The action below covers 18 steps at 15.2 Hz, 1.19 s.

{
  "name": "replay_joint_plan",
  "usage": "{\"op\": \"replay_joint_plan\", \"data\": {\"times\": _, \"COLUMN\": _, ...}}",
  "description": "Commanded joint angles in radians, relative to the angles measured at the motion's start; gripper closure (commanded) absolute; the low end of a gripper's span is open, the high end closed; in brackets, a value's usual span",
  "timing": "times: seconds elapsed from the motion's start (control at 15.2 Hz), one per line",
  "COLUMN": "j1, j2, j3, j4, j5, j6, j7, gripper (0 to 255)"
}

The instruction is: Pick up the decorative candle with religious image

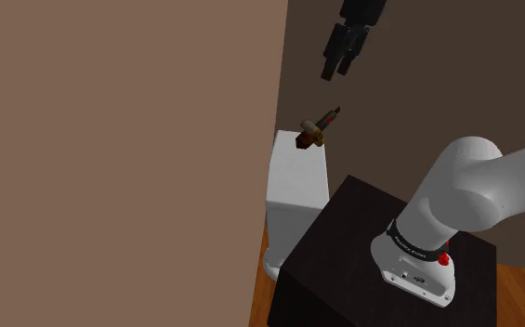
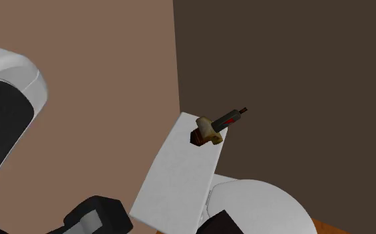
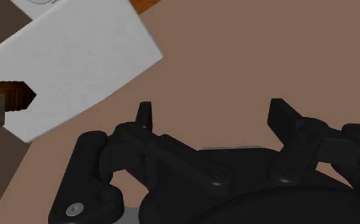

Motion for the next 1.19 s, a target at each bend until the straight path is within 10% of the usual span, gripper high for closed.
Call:
{"op": "replay_joint_plan", "data": {"times": 0.0, "j1": 0.0, "j2": 0.0, "j3": 0.0, "j4": 0.0, "j5": 0.0, "j6": 0.0, "j7": 0.0, "gripper": 0}}
{"op": "replay_joint_plan", "data": {"times": 1.12, "j1": -0.145, "j2": 0.435, "j3": -0.014, "j4": -0.073, "j5": -0.182, "j6": 0.447, "j7": 0.108, "gripper": 0}}
